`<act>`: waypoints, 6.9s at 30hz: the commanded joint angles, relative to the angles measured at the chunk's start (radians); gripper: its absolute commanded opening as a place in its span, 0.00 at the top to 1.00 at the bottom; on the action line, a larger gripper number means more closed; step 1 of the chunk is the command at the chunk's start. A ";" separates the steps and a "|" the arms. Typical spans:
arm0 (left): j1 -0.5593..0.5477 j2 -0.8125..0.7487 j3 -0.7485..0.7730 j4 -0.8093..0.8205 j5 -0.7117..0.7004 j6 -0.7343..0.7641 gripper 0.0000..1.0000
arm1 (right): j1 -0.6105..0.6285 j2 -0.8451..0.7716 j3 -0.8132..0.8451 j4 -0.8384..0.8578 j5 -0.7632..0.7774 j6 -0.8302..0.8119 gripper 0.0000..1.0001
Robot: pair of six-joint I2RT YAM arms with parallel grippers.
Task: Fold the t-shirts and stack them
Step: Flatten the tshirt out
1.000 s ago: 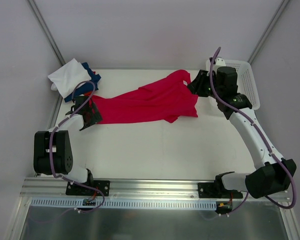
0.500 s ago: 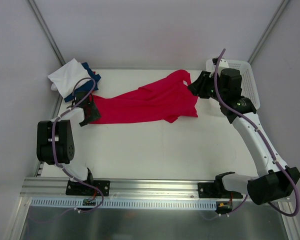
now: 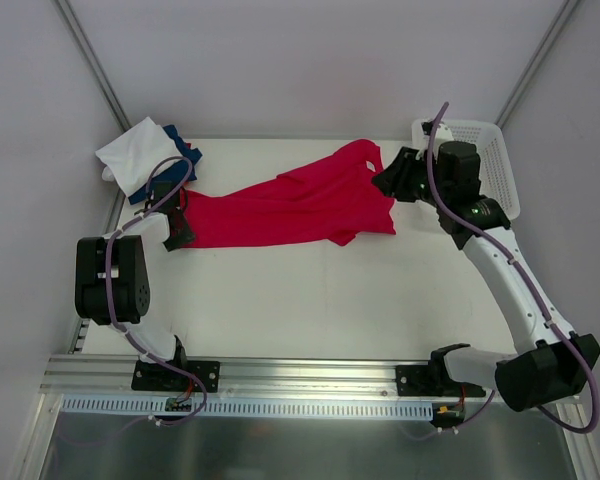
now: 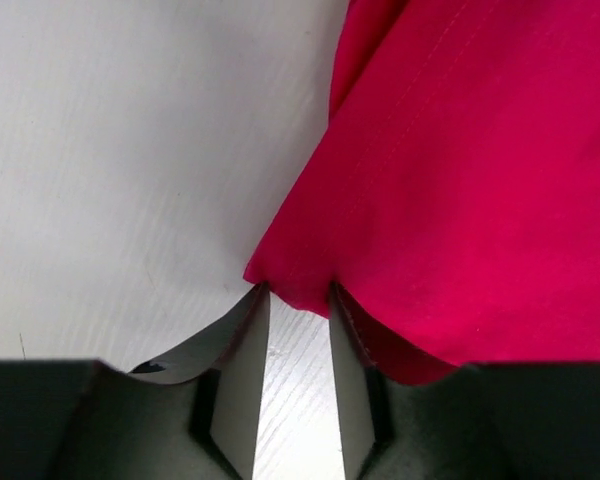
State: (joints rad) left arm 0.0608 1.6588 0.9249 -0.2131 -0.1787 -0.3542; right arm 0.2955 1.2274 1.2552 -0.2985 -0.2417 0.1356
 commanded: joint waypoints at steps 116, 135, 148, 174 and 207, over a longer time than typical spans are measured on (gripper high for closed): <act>0.008 -0.004 0.014 -0.071 -0.070 -0.022 1.00 | -0.203 0.569 -0.161 0.217 -0.011 -0.014 0.55; 0.008 -0.043 -0.011 -0.071 -0.056 -0.037 1.00 | -0.171 0.495 -0.241 0.226 -0.038 -0.002 0.99; -0.003 -0.335 -0.006 -0.069 0.120 -0.106 1.00 | -0.088 0.215 -0.133 0.062 0.025 -0.017 0.99; -0.001 -1.030 0.364 -0.066 0.188 -0.088 1.00 | -0.059 -0.377 0.207 -0.039 0.131 -0.172 0.99; -0.003 -1.024 0.293 0.192 0.237 -0.176 1.00 | -0.059 -0.332 0.286 0.095 0.062 -0.126 0.99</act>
State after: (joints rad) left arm 0.0597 0.5156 1.2076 -0.0265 0.0170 -0.4889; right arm 0.2317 0.7959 1.5074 -0.2211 -0.1730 0.0105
